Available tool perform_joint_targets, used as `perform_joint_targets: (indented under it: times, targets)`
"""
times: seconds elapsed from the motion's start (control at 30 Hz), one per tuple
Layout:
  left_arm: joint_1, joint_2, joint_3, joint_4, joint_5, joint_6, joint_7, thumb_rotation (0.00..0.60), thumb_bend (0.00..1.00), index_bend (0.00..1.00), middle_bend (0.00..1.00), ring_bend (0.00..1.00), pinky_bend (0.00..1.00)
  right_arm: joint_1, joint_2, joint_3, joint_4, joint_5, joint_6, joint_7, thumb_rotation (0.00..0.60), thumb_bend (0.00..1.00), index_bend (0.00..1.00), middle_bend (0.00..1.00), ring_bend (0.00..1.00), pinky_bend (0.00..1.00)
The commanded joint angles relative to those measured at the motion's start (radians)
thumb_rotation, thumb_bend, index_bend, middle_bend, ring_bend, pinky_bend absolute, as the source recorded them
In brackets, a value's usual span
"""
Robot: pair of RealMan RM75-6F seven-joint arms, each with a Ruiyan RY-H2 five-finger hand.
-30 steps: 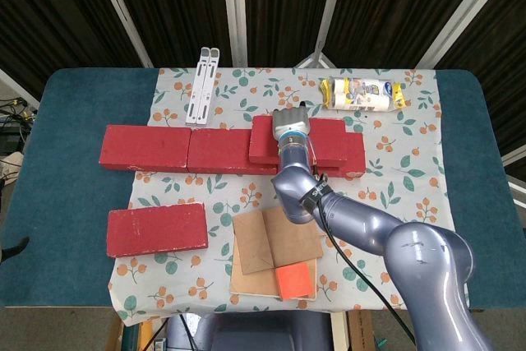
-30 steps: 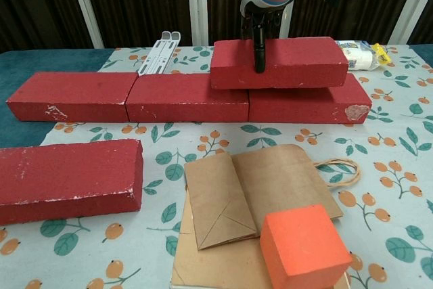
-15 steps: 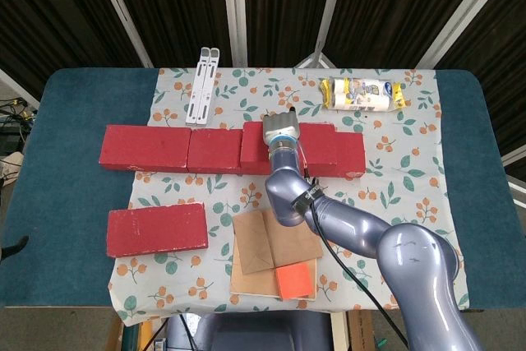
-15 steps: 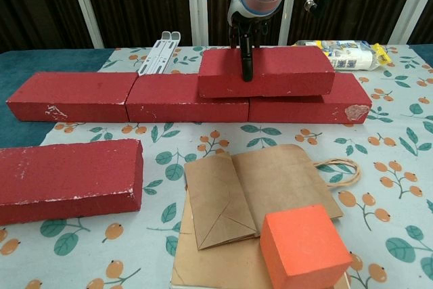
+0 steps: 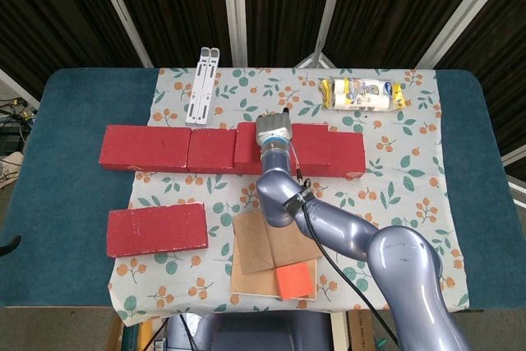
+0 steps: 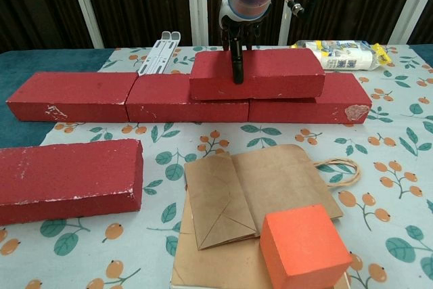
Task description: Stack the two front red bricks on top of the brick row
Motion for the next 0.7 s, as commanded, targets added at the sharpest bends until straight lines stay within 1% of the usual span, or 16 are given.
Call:
perform_joint_targets:
  times: [0.03, 0.37, 0.7]
  targets:
    - [0.0, 0.001, 0.0, 0.001, -0.002, 0.0, 0.0, 0.6, 0.0, 0.06, 0.0, 0.0, 0.12, -0.003, -0.009, 0.016, 0.011, -0.007, 0.004, -0.014, 0.6, 0.06, 0.2, 0.26, 0.19, 0.0]
    - [0.003, 0.002, 0.0, -0.001, -0.003, 0.01, 0.0, 0.6, 0.0, 0.06, 0.0, 0.0, 0.12, -0.021, -0.028, 0.059, 0.039, -0.028, 0.004, -0.056, 0.6, 0.06, 0.2, 0.26, 0.19, 0.0]
    - [0.005, -0.002, 0.001, -0.004, -0.004, 0.022, 0.015, 0.6, 0.0, 0.06, 0.0, 0.0, 0.12, -0.048, -0.038, 0.091, 0.063, -0.039, -0.007, -0.092, 0.6, 0.06, 0.2, 0.26, 0.19, 0.0]
